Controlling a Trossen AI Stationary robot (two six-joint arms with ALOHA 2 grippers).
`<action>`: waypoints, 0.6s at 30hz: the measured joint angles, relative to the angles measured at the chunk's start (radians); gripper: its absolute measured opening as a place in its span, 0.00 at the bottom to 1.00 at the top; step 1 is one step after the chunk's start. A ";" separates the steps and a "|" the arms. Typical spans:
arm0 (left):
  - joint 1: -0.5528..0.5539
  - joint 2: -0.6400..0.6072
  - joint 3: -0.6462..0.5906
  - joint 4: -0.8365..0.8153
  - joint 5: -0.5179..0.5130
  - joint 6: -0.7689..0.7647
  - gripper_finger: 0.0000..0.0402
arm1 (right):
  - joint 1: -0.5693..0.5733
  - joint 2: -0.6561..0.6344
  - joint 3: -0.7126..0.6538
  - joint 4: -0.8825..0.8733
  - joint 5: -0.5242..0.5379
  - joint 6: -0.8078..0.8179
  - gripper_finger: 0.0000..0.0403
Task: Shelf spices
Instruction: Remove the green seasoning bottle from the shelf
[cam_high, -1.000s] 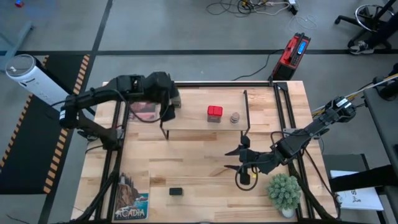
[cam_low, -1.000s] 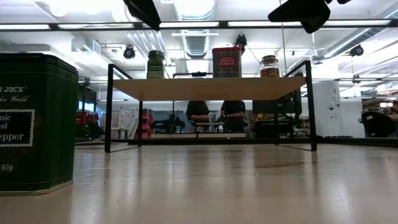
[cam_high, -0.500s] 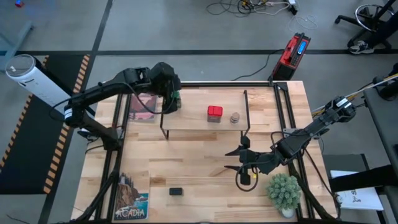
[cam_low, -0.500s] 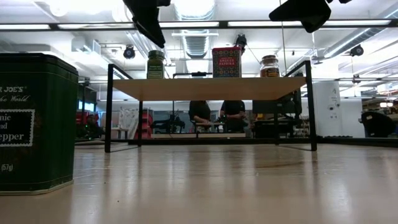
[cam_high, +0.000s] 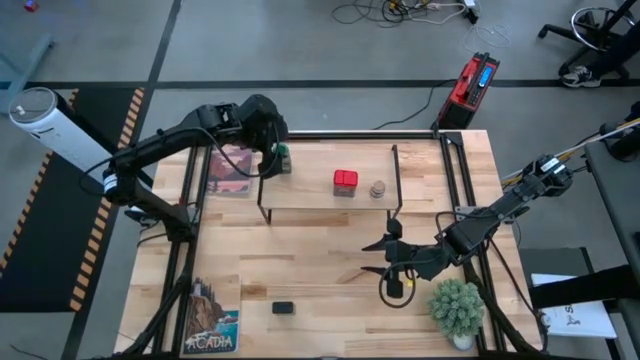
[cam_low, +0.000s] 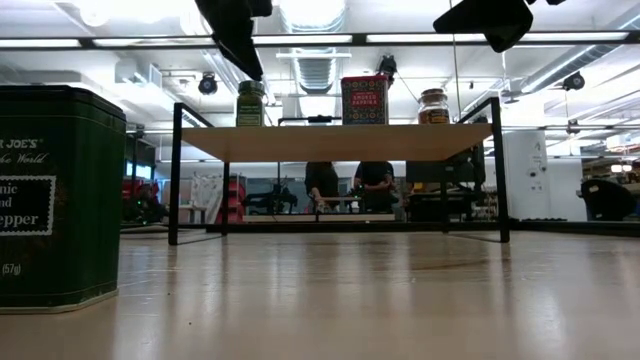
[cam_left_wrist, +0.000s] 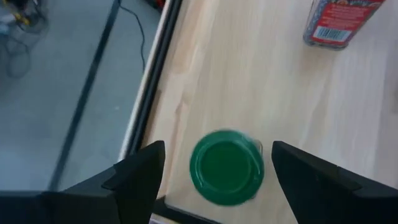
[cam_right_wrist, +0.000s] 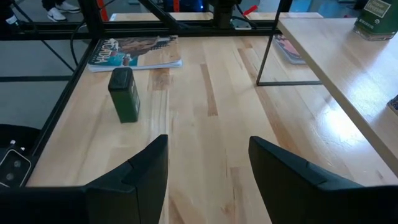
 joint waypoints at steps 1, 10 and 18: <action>0.004 0.000 0.000 -0.009 0.009 -0.010 0.71 | 0.000 0.000 0.000 0.000 -0.006 0.002 0.49; 0.008 0.041 -0.001 -0.029 0.037 -0.032 0.69 | 0.000 0.000 0.000 0.002 -0.021 0.002 0.49; 0.008 0.085 -0.001 -0.060 0.038 -0.030 0.70 | 0.010 0.000 0.000 0.002 -0.021 0.010 0.49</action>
